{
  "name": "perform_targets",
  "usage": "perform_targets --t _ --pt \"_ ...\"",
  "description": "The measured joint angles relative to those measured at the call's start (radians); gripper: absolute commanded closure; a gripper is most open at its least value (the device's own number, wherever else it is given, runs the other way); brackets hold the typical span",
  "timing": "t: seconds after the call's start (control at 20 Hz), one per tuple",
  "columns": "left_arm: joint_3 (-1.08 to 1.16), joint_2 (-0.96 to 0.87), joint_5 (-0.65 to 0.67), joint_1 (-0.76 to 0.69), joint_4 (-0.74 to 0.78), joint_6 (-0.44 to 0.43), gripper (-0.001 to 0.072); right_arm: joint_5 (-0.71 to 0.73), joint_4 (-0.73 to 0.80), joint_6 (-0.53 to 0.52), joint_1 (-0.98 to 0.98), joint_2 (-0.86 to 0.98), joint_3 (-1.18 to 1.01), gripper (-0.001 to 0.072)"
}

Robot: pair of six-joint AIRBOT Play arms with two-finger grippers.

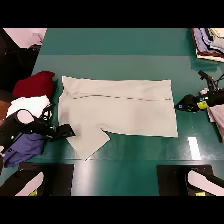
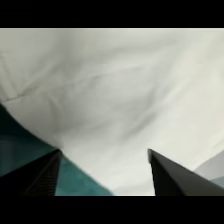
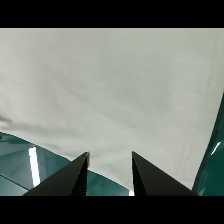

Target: Fold the shirts.

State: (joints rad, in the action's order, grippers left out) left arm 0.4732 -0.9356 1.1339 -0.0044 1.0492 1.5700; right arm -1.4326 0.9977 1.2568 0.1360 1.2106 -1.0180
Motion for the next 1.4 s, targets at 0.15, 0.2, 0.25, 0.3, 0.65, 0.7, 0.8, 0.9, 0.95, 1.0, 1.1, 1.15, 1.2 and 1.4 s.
perform_targets --t 0.15,0.2,0.25,0.3,0.65,0.7,0.8,0.9,0.95,1.0,1.1,1.15,1.2,1.4 --pt "-0.033 0.004 -0.048 -0.001 -0.060 0.004 0.0203 0.000 -0.007 -0.002 0.002 -0.001 0.002 0.0402" --pt "-0.040 0.003 -0.065 -0.002 -0.064 0.004 0.0515 -0.001 -0.008 -0.003 0.002 -0.002 0.002 0.0402" --pt "-0.048 0.002 -0.095 -0.002 -0.058 0.002 0.0672 -0.005 -0.008 -0.004 0.003 -0.002 0.003 0.0402" --pt "-0.051 0.000 -0.108 -0.001 -0.062 0.000 0.0680 -0.011 -0.005 -0.005 0.003 -0.002 0.003 0.0402" --pt "0.021 0.004 -0.056 -0.002 -0.113 -0.057 0.0682 -0.013 0.078 -0.011 0.082 -0.083 0.142 0.0356" --pt "0.037 0.005 -0.043 -0.002 -0.113 -0.068 0.0682 -0.001 0.083 -0.011 0.121 -0.098 0.178 0.0293" --pt "0.068 0.005 -0.031 -0.002 -0.118 -0.085 0.0682 0.011 0.092 -0.019 0.211 -0.113 0.254 0.0300" --pt "0.084 0.005 -0.023 -0.002 -0.119 -0.096 0.0681 0.017 0.093 -0.030 0.281 -0.101 0.320 0.0301" --pt "0.088 0.005 -0.022 -0.002 -0.120 -0.100 0.0681 0.023 0.093 -0.032 0.301 -0.089 0.349 0.0301" --pt "0.092 0.005 -0.021 -0.002 -0.120 -0.102 0.0681 0.031 0.093 -0.035 0.312 -0.076 0.376 0.0301" --pt "0.097 0.005 -0.018 -0.002 -0.121 -0.107 0.0681 0.048 0.088 -0.038 0.312 -0.048 0.412 0.0302" --pt "0.098 0.005 -0.016 -0.002 -0.121 -0.110 0.0681 0.049 0.074 -0.039 0.301 -0.037 0.422 0.0303" --pt "0.099 0.005 -0.015 -0.002 -0.121 -0.114 0.0681 0.049 0.060 -0.040 0.286 -0.026 0.430 0.0319" --pt "0.101 0.005 -0.014 -0.002 -0.122 -0.125 0.0683 0.099 0.048 -0.042 0.225 -0.004 0.445 0.0693"
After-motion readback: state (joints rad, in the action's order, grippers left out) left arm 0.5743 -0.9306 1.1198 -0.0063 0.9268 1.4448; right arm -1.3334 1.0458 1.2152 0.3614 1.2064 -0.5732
